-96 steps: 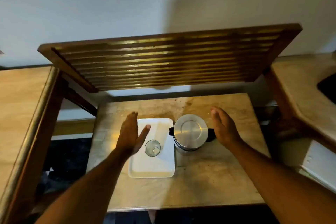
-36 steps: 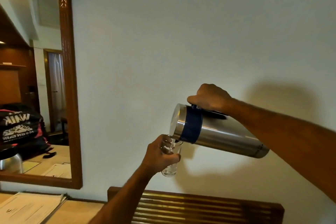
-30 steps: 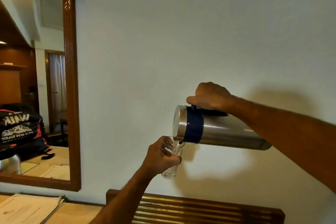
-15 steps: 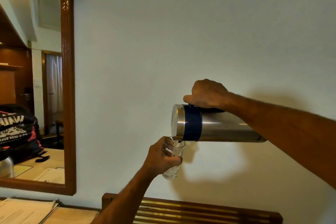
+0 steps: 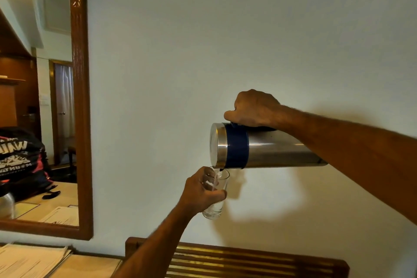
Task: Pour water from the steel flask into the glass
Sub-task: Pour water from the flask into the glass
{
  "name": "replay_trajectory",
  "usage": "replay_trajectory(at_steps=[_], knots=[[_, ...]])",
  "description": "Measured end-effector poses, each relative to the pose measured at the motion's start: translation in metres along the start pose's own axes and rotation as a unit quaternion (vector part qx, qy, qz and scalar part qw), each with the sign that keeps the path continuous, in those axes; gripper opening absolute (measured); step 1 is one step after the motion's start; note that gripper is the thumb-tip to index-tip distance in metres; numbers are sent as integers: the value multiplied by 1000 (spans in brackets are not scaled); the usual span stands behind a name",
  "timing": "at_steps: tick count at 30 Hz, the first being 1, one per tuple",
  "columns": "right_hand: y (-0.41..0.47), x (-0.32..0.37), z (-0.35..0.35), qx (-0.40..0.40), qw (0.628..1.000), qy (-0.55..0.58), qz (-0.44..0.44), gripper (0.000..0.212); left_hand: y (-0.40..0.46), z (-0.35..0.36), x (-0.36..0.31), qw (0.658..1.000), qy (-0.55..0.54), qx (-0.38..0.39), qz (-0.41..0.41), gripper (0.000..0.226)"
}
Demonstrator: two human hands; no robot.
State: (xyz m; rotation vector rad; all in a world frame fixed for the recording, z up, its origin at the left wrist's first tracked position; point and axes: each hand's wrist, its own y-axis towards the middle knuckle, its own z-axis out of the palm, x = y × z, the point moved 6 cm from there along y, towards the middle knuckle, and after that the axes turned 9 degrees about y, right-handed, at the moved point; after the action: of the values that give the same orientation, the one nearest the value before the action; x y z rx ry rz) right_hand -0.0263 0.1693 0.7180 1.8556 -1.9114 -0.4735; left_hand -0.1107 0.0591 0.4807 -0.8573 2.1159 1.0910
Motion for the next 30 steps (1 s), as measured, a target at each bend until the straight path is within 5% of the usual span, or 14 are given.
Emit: replay_trajectory(at_steps=[30], knots=[[5, 1, 6, 3, 1000, -11, -24, 39, 5, 3, 3, 1000, -5, -8, 6, 60]])
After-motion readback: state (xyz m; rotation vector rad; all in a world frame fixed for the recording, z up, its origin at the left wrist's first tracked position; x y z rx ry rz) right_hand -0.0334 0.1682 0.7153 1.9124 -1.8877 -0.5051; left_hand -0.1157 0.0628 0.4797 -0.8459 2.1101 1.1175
